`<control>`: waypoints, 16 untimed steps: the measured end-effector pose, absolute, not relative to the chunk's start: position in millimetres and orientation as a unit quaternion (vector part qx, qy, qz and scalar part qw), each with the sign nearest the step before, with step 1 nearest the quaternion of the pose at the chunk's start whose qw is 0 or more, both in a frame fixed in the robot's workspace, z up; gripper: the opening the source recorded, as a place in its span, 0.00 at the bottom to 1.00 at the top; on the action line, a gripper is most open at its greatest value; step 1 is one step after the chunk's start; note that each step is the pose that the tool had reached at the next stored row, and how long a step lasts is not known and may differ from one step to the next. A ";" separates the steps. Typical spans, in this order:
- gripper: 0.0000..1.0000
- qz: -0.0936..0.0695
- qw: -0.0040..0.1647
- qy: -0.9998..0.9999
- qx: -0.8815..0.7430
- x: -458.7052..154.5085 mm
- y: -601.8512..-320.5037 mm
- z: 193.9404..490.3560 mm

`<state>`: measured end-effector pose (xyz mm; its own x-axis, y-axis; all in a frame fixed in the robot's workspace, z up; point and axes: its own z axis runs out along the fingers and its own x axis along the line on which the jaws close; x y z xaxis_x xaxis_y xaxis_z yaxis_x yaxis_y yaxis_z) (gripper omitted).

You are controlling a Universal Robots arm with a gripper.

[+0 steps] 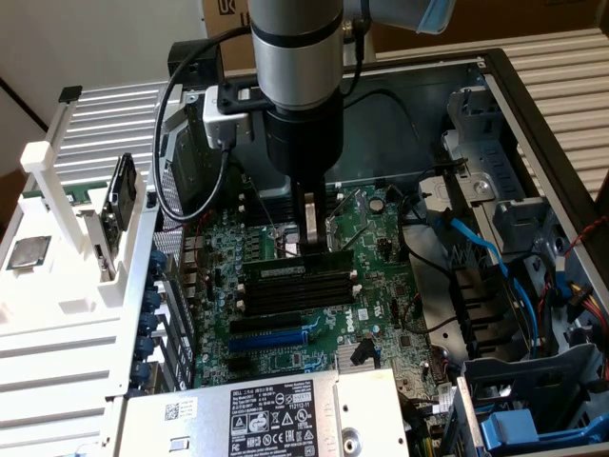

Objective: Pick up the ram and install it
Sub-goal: 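Insert the ram into the slot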

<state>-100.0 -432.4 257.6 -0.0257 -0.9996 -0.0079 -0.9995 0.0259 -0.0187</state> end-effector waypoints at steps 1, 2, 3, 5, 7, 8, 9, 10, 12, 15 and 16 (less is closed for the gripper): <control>0.12 -0.004 0.009 0.716 -0.698 -100.0 -433.0 257.3; 0.12 -0.004 0.009 0.716 -0.698 -100.1 -433.9 255.2; 0.12 -0.004 0.010 0.716 -0.698 -100.0 -434.2 254.5; 0.12 -0.004 0.010 0.715 -0.699 -100.0 -434.3 252.9; 0.12 -0.005 0.010 0.715 -0.699 -100.2 -434.3 251.0; 0.12 -0.005 0.010 0.715 -0.699 -100.5 -434.3 250.1; 0.12 -0.005 0.011 0.715 -0.699 -100.8 -434.3 249.4; 0.12 -0.006 0.011 0.715 -0.699 -101.2 -434.4 249.0; 0.12 -0.006 0.012 0.715 -0.699 -101.7 -434.3 248.2; 0.12 -0.007 0.013 0.714 -0.700 -102.0 -434.5 246.6; 0.12 -0.008 0.013 0.714 -0.700 -102.0 -434.6 246.2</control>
